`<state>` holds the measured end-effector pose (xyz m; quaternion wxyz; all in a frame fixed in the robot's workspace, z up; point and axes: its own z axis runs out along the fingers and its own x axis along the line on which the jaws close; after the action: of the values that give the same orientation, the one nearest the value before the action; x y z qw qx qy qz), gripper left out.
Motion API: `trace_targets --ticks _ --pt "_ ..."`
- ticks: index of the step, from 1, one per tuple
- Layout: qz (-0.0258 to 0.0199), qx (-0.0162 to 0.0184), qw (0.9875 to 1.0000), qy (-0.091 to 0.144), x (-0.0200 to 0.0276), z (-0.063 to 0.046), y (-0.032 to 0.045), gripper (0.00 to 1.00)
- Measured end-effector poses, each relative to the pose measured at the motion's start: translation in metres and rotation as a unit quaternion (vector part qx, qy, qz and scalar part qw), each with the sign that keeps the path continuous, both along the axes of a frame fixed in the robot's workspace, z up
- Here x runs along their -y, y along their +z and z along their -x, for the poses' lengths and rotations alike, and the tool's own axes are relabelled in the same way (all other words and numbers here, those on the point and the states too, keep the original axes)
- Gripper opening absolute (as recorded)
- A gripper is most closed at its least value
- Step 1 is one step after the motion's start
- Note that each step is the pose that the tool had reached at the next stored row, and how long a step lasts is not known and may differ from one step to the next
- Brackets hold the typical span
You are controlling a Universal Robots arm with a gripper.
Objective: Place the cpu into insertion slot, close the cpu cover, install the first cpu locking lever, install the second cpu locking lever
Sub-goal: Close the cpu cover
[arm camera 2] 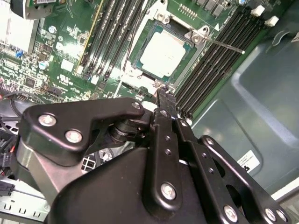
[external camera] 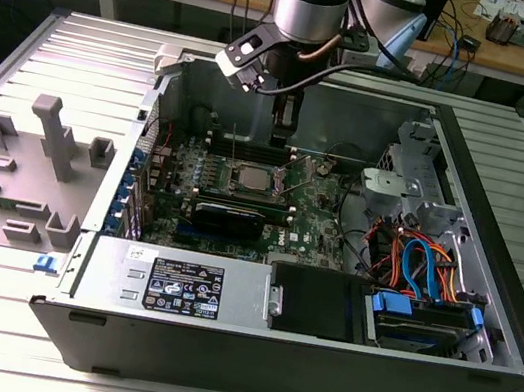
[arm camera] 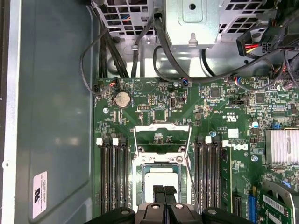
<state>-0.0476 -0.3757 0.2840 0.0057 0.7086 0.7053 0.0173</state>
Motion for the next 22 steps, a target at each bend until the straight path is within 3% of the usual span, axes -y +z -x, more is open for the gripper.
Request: trace_targets --ticks 22 --pt "0.0 0.0 1.0 0.0 0.0 -0.012 0.0 0.11"
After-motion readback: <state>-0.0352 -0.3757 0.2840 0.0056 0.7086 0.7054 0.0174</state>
